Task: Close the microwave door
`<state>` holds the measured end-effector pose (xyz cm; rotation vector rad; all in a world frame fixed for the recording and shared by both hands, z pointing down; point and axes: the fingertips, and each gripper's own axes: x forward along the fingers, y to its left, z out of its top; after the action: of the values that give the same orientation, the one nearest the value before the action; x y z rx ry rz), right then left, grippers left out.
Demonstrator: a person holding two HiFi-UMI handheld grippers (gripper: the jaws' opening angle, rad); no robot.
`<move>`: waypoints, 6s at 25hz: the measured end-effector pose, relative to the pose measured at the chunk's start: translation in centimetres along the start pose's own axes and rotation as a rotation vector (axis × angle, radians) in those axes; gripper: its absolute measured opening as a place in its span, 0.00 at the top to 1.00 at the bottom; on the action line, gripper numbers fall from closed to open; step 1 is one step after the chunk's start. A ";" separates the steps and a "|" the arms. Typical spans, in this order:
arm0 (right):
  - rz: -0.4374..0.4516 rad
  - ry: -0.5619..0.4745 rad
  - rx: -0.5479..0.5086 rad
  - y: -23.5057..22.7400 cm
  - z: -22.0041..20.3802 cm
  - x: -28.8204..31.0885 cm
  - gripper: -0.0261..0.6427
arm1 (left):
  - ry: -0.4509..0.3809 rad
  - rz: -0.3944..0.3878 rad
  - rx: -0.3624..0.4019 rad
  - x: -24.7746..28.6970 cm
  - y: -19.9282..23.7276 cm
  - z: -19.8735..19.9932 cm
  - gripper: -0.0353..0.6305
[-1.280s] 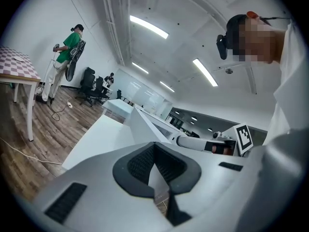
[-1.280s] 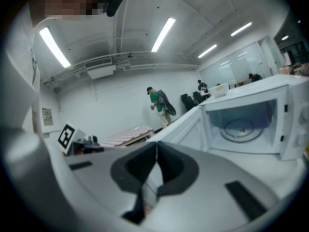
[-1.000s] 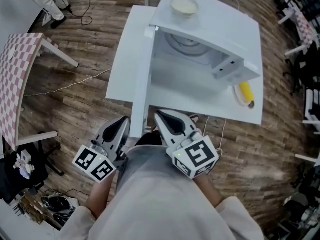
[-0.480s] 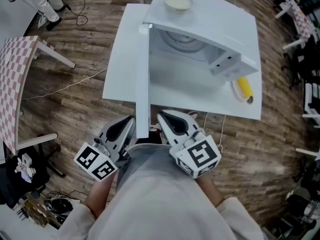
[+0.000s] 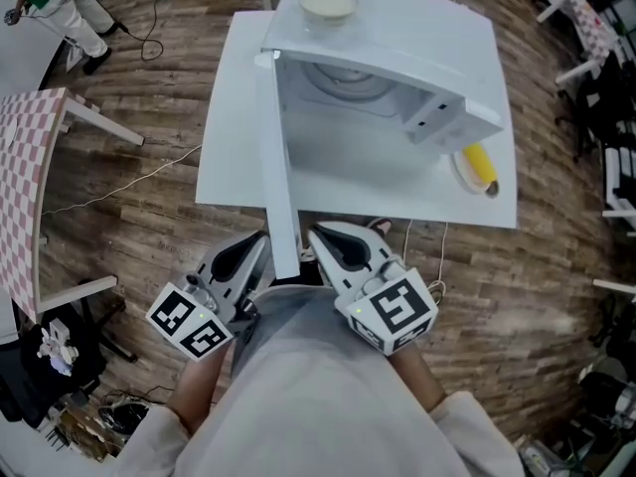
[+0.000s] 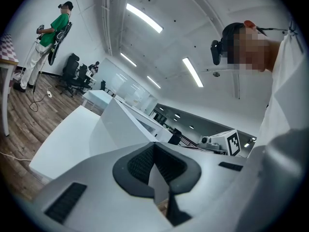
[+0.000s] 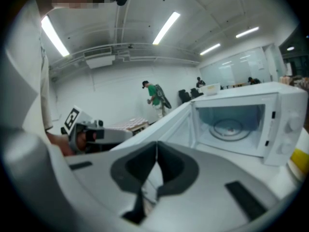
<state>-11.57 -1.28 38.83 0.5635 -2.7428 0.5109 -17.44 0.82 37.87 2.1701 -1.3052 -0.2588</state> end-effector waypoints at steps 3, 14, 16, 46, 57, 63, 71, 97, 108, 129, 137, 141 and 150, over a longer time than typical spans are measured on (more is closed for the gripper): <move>-0.006 -0.001 0.006 -0.4 -0.3 -0.3 0.93 | 0.007 -0.010 -0.005 0.5 -0.3 -0.2 0.92; -0.024 -0.008 0.044 -1.6 -0.6 -1.1 0.93 | 0.064 -0.040 0.036 2.0 -1.3 -0.8 0.92; -0.028 -0.014 0.045 -1.8 -0.6 -1.2 0.93 | 0.070 -0.043 0.035 2.2 -1.3 -0.9 0.92; -0.138 -0.046 0.088 -5.8 -0.2 -3.6 0.93 | 0.134 -0.164 0.035 7.1 -2.9 -1.0 0.92; -0.209 -0.050 0.113 -7.8 -0.2 -4.7 0.93 | 0.167 -0.209 0.046 8.4 -3.5 -1.1 0.92; -0.251 -0.054 0.131 -8.9 -0.2 -5.5 0.93 | 0.186 -0.242 0.039 9.2 -3.9 -1.3 0.92; -0.298 -0.055 0.150 -10.2 -0.5 -6.4 0.93 | 0.201 -0.275 0.029 10.3 -4.2 -1.4 0.92; -0.346 -0.077 0.232 -13.5 -0.9 -8.4 0.93 | 0.230 -0.313 0.002 13.3 -4.9 -1.6 0.92; -0.381 -0.080 0.244 -14.6 -1.1 -9.5 0.93 | 0.236 -0.334 0.000 14.7 -5.1 -1.6 0.92; -0.412 -0.091 0.269 -17.2 -0.7 -10.9 0.93 | 0.207 -0.332 -0.058 18.9 -5.7 -1.1 0.92; -0.411 -0.107 0.273 -17.9 -0.1 -11.5 0.93 | 0.200 -0.335 -0.071 20.7 -5.5 -0.7 0.92; -0.405 -0.105 0.271 -18.1 -0.1 -11.6 0.93 | 0.203 -0.339 -0.080 21.5 -5.5 -0.7 0.92; -0.388 -0.099 0.264 -18.6 0.2 -11.5 0.93 | 0.211 -0.339 -0.086 22.6 -5.5 -0.8 0.92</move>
<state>6.39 -13.73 39.86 1.1826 -2.5720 0.7643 -1.70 -16.36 38.31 2.2669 -0.7948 -0.2065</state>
